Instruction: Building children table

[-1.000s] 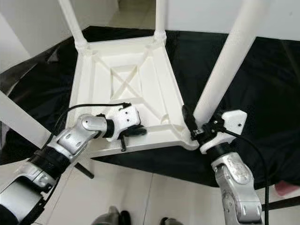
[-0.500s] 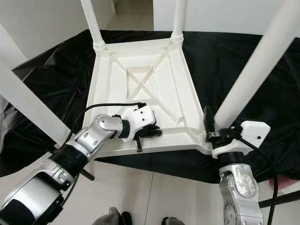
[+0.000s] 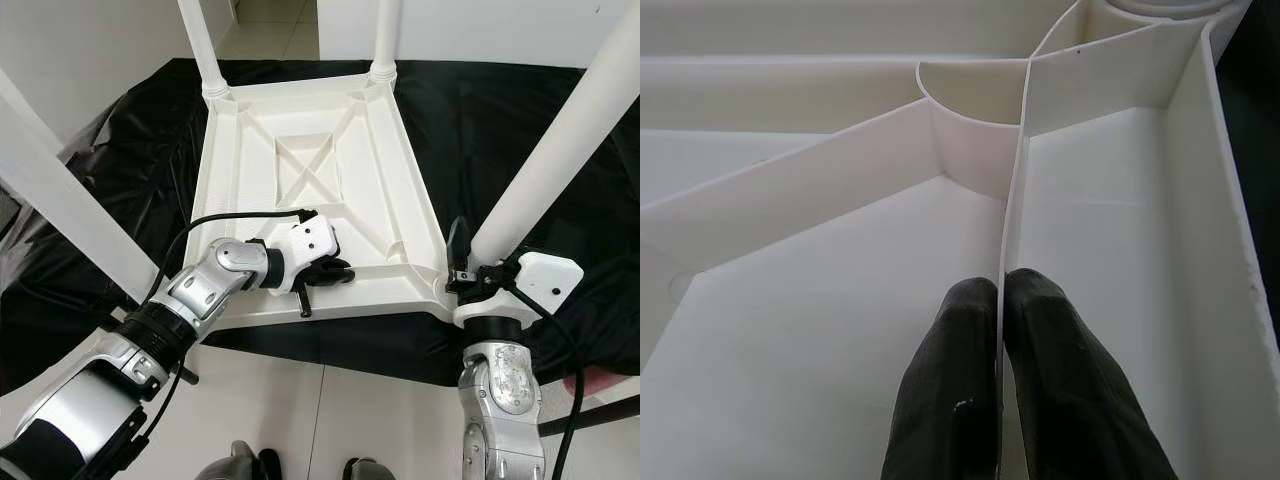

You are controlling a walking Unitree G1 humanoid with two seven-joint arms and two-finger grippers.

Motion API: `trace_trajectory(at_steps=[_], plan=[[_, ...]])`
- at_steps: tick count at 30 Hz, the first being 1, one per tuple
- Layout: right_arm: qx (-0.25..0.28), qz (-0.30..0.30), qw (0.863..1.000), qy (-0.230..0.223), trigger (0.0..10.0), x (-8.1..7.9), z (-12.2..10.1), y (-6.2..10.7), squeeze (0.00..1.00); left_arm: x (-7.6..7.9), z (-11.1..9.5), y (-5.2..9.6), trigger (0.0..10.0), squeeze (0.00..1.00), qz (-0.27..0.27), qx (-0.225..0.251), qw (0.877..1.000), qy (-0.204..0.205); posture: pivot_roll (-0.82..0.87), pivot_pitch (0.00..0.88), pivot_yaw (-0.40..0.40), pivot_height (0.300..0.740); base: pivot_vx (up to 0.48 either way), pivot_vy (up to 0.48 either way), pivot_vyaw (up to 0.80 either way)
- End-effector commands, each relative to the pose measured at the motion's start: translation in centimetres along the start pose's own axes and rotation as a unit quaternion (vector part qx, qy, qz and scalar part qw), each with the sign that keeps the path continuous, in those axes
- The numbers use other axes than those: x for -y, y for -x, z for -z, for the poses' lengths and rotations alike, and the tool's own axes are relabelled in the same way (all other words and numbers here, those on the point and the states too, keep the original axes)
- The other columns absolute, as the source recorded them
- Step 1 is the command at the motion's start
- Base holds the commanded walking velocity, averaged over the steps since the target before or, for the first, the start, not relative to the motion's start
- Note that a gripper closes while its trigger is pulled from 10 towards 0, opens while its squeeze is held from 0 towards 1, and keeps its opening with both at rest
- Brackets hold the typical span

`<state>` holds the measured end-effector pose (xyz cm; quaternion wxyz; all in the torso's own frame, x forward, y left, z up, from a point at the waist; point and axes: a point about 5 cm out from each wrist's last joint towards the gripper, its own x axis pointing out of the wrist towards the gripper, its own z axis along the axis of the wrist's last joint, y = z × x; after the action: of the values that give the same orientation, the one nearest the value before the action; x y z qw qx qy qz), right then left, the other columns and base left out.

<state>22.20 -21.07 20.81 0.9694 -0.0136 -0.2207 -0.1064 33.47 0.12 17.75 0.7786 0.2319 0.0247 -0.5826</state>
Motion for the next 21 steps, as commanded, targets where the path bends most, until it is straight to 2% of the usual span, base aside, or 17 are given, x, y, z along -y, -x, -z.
trace_trajectory(at_steps=[1, 4, 6, 10, 16, 19, 21], plan=[[-0.016, 0.12, 0.992, 0.032, 10.0, 2.5, 0.5, 1.5, 0.0, -4.1, 0.2, 3.0, 10.0, 0.0, -0.174, 0.003, 0.985, 0.008, -0.12, 0.148, 0.095, 0.74, 0.0, 0.0, 0.0], [-0.02, 0.142, 0.989, 0.035, 10.0, 2.7, 0.6, 1.9, 0.0, -4.3, 0.2, 3.2, 10.0, 0.0, -0.177, 0.002, 0.984, 0.007, -0.12, 0.148, 0.095, 0.74, 0.0, 0.0, 0.0], [-0.018, 0.189, 0.98, 0.052, 10.0, 3.2, 0.6, 2.8, 0.0, -4.6, 0.3, 3.5, 10.0, 0.0, -0.183, 0.001, 0.983, -0.002, -0.12, 0.148, 0.095, 0.74, 0.0, 0.0, 0.0], [-0.028, 0.208, 0.976, 0.056, 10.0, 3.1, 0.9, 3.2, 0.0, -4.7, 0.5, 3.7, 10.0, 0.0, -0.183, -0.002, 0.983, -0.003, -0.11, 0.153, 0.092, 0.74, 0.0, 0.0, 0.0], [-0.04, 0.196, 0.979, 0.045, 10.0, 2.1, 1.5, 2.9, 0.0, -4.6, 0.9, 4.1, 10.0, 0.0, -0.178, -0.006, 0.984, -0.008, -0.11, 0.153, 0.089, 0.74, 0.0, 0.0, 0.0], [-0.031, 0.187, 0.98, 0.052, 10.0, 1.6, 1.4, 2.5, 0.0, -5.0, 0.9, 4.3, 10.0, 0.0, -0.19, -0.007, 0.982, -0.012, -0.1, 0.154, 0.085, 0.74, 0.0, 0.0, 0.0], [-0.028, 0.181, 0.982, 0.04, 10.0, 1.0, 1.5, 2.1, 0.0, -5.2, 0.8, 4.4, 10.0, 0.0, -0.205, -0.003, 0.979, -0.015, -0.1, 0.157, 0.081, 0.74, 0.0, 0.0, 0.0]])
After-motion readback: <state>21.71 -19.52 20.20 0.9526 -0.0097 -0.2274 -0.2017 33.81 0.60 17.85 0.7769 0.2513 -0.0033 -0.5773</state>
